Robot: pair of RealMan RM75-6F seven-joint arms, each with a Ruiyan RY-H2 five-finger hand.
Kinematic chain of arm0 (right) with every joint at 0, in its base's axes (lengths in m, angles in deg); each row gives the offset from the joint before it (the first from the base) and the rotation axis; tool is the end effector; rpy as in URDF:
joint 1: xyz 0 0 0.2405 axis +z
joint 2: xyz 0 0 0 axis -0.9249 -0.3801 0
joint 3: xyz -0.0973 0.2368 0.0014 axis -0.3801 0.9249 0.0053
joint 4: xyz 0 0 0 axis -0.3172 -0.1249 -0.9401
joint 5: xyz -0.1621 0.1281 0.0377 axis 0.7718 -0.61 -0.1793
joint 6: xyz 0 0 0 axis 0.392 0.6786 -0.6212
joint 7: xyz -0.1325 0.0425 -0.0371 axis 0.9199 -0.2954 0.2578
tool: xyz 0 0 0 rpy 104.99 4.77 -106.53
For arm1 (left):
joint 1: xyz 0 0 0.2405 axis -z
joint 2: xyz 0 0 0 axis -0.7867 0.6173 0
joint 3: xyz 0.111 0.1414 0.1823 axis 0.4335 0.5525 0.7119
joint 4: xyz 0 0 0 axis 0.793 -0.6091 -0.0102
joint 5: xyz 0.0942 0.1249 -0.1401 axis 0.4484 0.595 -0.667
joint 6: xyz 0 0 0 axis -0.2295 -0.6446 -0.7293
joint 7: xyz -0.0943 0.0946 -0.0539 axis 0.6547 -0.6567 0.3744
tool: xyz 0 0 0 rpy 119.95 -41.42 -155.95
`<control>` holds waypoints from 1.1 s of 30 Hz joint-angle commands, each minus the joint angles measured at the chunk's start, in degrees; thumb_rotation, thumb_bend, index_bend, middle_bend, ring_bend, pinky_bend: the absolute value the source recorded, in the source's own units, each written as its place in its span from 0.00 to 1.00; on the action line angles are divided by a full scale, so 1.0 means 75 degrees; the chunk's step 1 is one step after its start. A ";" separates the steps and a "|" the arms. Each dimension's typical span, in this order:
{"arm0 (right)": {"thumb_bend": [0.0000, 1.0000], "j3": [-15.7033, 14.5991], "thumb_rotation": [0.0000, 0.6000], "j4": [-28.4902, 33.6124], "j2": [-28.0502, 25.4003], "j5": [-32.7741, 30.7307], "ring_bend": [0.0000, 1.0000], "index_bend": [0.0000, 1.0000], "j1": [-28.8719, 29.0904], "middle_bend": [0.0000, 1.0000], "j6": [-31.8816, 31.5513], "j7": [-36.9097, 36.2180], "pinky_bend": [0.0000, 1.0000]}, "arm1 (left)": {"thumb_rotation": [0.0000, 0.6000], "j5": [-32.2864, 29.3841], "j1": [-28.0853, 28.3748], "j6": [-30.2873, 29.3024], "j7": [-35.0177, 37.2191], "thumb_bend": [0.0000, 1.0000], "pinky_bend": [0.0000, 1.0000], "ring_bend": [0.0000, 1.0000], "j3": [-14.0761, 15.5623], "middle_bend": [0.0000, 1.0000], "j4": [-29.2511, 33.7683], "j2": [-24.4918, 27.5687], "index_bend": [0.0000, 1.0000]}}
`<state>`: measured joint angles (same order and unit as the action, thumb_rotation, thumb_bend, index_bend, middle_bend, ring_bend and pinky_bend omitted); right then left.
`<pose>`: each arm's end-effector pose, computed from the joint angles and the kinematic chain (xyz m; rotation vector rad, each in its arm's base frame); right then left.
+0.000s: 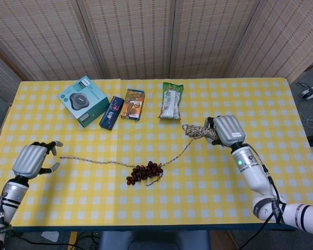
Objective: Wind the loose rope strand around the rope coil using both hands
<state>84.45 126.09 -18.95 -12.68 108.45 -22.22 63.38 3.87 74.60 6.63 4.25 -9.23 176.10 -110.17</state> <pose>-0.1681 -0.3664 0.0880 1.6854 -0.9775 0.8964 -0.2686 0.2920 0.1261 -1.6724 -0.8727 -0.8500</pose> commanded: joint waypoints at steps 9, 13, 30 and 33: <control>0.54 -0.0135 1.00 -0.0136 0.0108 -0.0124 0.49 0.71 0.0036 0.61 -0.0017 -0.0001 0.61 | 1.00 -0.0438 0.0882 0.1045 -0.0489 0.26 0.93 0.86 0.0148 0.94 -0.1479 -0.1386 0.53; 0.54 -0.0173 1.00 -0.0190 0.0150 -0.0142 0.50 0.72 0.0047 0.61 -0.0019 -0.0016 0.61 | 1.00 -0.0589 0.1082 0.1283 -0.0705 0.26 0.99 0.92 0.0163 0.99 -0.1668 -0.1624 0.53; 0.53 -0.0304 1.00 -0.0408 0.0266 -0.0226 0.50 0.72 0.0046 0.61 0.0031 -0.0134 0.61 | 1.00 -0.1821 0.1744 0.2123 -0.1726 0.26 1.00 1.00 0.0089 1.00 -0.1917 -0.2409 0.58; 0.53 -0.0333 1.00 -0.0448 0.0274 -0.0226 0.50 0.72 0.0038 0.61 0.0053 -0.0158 0.61 | 1.00 -0.2012 0.1820 0.2195 -0.1857 0.26 1.00 1.00 0.0092 1.00 -0.1969 -0.2480 0.59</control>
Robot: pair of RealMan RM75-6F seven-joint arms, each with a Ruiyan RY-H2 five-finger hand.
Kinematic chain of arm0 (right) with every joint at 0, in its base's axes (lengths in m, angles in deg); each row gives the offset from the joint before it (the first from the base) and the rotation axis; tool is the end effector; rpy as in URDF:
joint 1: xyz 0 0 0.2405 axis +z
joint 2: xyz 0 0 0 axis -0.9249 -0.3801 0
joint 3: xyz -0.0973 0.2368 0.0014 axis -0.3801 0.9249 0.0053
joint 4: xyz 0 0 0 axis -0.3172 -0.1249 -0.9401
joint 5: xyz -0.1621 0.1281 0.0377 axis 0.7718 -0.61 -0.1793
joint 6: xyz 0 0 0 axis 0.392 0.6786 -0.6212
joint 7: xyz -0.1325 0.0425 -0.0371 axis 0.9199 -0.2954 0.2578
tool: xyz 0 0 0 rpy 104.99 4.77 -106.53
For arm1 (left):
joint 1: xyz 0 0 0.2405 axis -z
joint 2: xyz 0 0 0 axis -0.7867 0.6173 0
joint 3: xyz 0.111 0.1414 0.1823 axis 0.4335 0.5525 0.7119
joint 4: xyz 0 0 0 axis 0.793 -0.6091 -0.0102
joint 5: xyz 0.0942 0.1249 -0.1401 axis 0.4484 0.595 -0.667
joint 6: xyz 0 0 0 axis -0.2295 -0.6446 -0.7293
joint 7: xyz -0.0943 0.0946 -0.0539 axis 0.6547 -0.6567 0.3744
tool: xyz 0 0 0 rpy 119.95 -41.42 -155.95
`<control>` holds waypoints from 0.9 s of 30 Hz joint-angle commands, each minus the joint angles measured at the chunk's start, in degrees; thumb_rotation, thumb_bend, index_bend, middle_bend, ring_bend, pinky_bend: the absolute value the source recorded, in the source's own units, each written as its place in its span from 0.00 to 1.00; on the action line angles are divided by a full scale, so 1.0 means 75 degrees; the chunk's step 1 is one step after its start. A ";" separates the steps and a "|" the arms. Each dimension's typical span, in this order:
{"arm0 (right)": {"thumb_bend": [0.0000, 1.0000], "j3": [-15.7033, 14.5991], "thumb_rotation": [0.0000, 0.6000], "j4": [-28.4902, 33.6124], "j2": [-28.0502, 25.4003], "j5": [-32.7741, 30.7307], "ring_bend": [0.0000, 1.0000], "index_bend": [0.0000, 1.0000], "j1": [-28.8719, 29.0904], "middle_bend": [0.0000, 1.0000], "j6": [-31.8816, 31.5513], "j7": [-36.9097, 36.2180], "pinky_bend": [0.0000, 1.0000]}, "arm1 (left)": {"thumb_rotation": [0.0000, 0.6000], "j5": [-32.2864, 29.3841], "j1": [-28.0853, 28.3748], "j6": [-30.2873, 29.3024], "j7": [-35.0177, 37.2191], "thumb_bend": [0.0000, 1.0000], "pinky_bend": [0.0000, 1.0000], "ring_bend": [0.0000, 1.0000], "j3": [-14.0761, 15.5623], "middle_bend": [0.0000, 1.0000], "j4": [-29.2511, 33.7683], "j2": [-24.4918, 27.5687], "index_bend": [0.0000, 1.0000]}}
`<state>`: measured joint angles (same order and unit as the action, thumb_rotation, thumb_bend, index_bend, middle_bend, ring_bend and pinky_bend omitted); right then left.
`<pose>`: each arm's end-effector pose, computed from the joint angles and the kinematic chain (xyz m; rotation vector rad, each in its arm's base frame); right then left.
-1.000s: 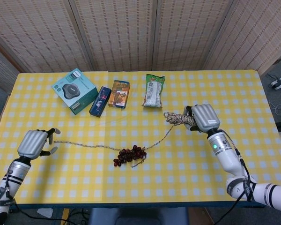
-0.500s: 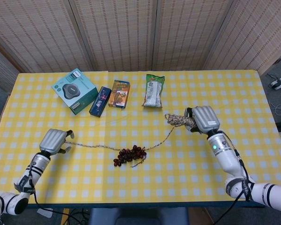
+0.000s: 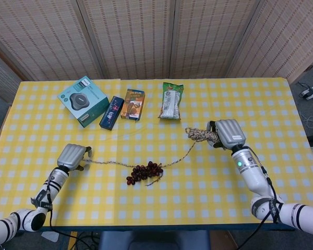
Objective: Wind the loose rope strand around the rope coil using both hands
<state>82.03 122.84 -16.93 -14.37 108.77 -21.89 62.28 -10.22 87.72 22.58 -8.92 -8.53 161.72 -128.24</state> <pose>-0.1863 -0.3662 0.0758 1.6720 -1.0228 0.8433 -0.2499 0.3466 0.0138 -1.8525 -0.9295 -0.6209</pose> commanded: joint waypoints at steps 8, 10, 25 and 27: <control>0.52 -0.0036 1.00 -0.0107 0.0040 0.0039 0.50 0.72 -0.0021 0.61 0.0036 -0.0123 0.61 | 1.00 -0.0497 0.0183 0.0150 -0.0296 0.29 1.00 1.00 0.0041 1.00 -0.0120 -0.0125 0.59; 0.52 -0.0039 1.00 -0.0133 0.0056 0.0050 0.50 0.72 -0.0023 0.61 0.0043 -0.0149 0.61 | 1.00 -0.0588 0.0207 0.0172 -0.0336 0.31 1.00 1.00 0.0054 1.00 -0.0123 -0.0123 0.60; 0.52 -0.0067 1.00 -0.0215 0.0117 0.0009 0.50 0.73 -0.0006 0.61 0.0075 -0.0144 0.61 | 1.00 -0.0954 0.0310 0.0166 -0.0427 0.36 1.00 1.00 0.0151 1.00 -0.0242 -0.0215 0.64; 0.51 -0.0081 1.00 -0.0224 0.0118 -0.0023 0.50 0.73 -0.0008 0.61 0.0085 -0.0123 0.61 | 1.00 -0.0956 0.0321 0.0157 -0.0405 0.36 1.00 1.00 0.0160 1.00 -0.0275 -0.0243 0.65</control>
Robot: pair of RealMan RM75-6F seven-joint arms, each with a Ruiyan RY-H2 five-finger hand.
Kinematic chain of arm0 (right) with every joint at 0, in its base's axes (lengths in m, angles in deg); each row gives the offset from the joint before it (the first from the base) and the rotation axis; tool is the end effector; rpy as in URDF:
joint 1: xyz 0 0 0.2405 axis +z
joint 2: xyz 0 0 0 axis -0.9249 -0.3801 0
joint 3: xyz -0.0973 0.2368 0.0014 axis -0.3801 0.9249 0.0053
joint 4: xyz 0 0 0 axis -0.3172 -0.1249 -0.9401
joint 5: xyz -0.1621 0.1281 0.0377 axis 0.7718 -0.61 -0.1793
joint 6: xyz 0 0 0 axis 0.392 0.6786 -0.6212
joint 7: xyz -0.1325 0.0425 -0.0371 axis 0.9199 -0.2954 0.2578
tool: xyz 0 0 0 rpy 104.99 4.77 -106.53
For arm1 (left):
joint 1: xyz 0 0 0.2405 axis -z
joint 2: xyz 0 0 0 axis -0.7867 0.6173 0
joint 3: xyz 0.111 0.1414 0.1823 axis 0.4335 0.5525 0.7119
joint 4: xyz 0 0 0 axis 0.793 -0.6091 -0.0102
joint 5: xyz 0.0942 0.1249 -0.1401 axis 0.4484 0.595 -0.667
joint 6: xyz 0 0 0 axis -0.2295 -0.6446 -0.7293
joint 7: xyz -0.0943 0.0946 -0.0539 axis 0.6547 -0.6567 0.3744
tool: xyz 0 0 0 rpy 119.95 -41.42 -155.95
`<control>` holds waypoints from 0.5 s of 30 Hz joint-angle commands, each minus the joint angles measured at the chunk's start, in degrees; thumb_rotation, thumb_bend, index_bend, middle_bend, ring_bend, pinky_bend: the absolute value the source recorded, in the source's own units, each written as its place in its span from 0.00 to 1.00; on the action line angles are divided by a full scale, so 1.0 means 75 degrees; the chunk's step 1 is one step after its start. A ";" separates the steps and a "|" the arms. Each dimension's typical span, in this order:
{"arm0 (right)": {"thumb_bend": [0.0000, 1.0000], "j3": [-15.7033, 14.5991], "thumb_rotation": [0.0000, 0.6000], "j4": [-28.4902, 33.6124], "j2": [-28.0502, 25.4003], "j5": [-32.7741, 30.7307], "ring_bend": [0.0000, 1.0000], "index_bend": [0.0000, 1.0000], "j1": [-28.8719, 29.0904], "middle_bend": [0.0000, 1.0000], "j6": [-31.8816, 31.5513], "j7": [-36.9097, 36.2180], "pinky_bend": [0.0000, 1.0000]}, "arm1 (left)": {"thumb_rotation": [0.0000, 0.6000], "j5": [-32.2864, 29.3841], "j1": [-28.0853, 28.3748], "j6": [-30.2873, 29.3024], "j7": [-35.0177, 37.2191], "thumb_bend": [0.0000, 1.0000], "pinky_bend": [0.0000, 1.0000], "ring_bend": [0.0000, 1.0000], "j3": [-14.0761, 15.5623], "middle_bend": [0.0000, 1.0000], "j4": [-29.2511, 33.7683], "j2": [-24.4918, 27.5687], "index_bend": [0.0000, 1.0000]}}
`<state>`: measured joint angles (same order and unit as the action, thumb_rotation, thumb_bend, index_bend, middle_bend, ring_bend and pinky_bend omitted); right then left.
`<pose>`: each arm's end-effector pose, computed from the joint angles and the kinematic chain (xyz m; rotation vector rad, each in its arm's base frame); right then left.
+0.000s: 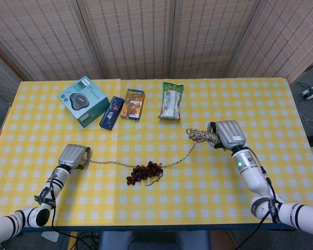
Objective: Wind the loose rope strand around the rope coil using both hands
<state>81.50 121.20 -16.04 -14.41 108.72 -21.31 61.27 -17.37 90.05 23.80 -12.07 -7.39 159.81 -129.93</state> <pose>-0.1928 -0.3670 0.0712 1.6682 -1.0410 0.8313 -0.2545 0.3539 0.0054 -1.8255 -0.9684 -0.5546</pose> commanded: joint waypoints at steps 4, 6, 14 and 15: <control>0.51 -0.0018 1.00 -0.0009 0.0004 -0.0052 0.50 0.73 -0.0006 0.61 0.0006 0.0025 0.61 | 1.00 -0.0059 0.0055 0.0047 -0.0008 0.36 1.00 1.00 0.0031 1.00 -0.0022 -0.0012 0.66; 0.51 -0.0024 1.00 -0.0011 0.0006 -0.0058 0.50 0.73 -0.0009 0.61 0.0009 0.0025 0.61 | 1.00 -0.0111 0.0079 0.0070 -0.0031 0.36 1.00 1.00 0.0036 1.00 -0.0012 -0.0006 0.66; 0.51 -0.0038 1.00 -0.0036 0.0000 -0.0073 0.50 0.73 -0.0028 0.61 0.0013 0.0006 0.61 | 1.00 -0.0263 0.0137 0.0098 -0.0055 0.36 1.00 1.00 0.0055 1.00 -0.0043 -0.0044 0.70; 0.51 -0.0040 1.00 -0.0041 0.0001 -0.0077 0.50 0.73 -0.0032 0.61 0.0016 0.0000 0.61 | 1.00 -0.0261 0.0141 0.0101 -0.0039 0.36 1.00 1.00 0.0063 1.00 -0.0054 -0.0053 0.71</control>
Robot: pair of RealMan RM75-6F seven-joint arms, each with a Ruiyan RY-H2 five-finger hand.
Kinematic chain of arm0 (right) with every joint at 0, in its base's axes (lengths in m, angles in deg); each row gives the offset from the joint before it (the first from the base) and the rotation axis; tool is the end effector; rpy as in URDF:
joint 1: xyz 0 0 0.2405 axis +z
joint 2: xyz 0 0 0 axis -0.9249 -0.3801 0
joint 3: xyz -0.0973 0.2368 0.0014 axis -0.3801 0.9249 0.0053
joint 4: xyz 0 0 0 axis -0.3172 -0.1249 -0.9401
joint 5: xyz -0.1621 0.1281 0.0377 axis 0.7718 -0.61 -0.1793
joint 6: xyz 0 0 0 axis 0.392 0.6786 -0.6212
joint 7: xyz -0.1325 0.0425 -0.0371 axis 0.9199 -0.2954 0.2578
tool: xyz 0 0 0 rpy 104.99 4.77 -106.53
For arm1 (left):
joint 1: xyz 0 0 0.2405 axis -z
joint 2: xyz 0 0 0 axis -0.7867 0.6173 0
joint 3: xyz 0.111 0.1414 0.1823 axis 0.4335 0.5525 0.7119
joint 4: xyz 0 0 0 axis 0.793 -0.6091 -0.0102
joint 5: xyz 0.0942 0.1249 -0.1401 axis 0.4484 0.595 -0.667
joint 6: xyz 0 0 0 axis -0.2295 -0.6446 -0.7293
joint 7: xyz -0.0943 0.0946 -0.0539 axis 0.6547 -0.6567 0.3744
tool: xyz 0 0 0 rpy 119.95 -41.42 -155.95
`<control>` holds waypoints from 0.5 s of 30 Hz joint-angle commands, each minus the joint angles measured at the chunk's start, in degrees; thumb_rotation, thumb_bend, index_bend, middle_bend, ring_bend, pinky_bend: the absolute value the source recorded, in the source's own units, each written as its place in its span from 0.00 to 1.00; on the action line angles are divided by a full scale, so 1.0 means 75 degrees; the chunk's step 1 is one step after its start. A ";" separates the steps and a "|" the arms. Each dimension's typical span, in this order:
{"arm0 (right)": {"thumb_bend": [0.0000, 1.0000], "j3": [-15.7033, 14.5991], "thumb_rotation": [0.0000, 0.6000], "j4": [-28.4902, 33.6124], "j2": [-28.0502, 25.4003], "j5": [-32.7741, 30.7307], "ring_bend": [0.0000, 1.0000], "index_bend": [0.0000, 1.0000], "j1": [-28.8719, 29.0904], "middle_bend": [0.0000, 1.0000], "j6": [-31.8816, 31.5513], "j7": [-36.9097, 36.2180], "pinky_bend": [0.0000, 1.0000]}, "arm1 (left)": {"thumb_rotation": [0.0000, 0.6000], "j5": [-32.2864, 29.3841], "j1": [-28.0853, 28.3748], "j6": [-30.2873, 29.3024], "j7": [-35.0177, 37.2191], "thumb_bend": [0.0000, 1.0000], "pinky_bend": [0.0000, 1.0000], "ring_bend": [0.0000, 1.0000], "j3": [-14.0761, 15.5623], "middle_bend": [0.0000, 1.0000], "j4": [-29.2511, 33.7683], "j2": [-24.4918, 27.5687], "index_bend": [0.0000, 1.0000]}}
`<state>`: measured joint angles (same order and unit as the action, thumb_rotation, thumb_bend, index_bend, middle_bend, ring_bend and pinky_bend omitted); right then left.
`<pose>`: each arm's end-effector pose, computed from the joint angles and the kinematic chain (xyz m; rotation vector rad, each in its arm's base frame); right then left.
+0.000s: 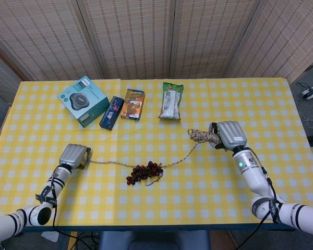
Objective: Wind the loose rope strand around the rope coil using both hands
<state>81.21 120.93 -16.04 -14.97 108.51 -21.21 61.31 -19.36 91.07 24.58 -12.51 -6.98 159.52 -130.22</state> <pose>-0.1974 -0.3662 0.0711 1.6606 -1.0504 0.8172 -0.2535 0.3565 0.0025 -1.8265 -0.9858 -0.5394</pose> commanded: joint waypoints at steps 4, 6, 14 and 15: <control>0.50 -0.0010 1.00 -0.0025 0.0009 -0.0013 0.50 0.73 -0.0018 0.61 0.0013 -0.0035 0.61 | 1.00 0.0016 0.0018 -0.0005 0.0072 0.36 1.00 1.00 0.0023 1.00 -0.0049 -0.0041 0.72; 0.50 -0.0015 1.00 -0.0037 0.0013 -0.0015 0.50 0.73 -0.0024 0.61 0.0021 -0.0047 0.61 | 1.00 0.0013 0.0029 0.0005 0.0106 0.36 1.00 1.00 0.0021 1.00 -0.0049 -0.0043 0.73; 0.50 -0.0005 1.00 -0.0075 0.0026 0.0006 0.50 0.74 -0.0050 0.61 0.0032 -0.0141 0.61 | 1.00 -0.0053 0.0043 0.0018 0.0222 0.37 1.00 1.00 -0.0003 1.00 -0.0015 0.0028 0.75; 0.50 0.0000 1.00 -0.0081 0.0025 0.0011 0.50 0.74 -0.0055 0.61 0.0029 -0.0157 0.61 | 1.00 -0.0061 0.0036 0.0002 0.0237 0.37 1.00 1.00 -0.0007 1.00 -0.0002 0.0059 0.75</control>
<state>81.20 120.33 -15.85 -14.90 108.11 -20.98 60.17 -19.77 91.37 24.63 -10.79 -7.01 159.46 -129.84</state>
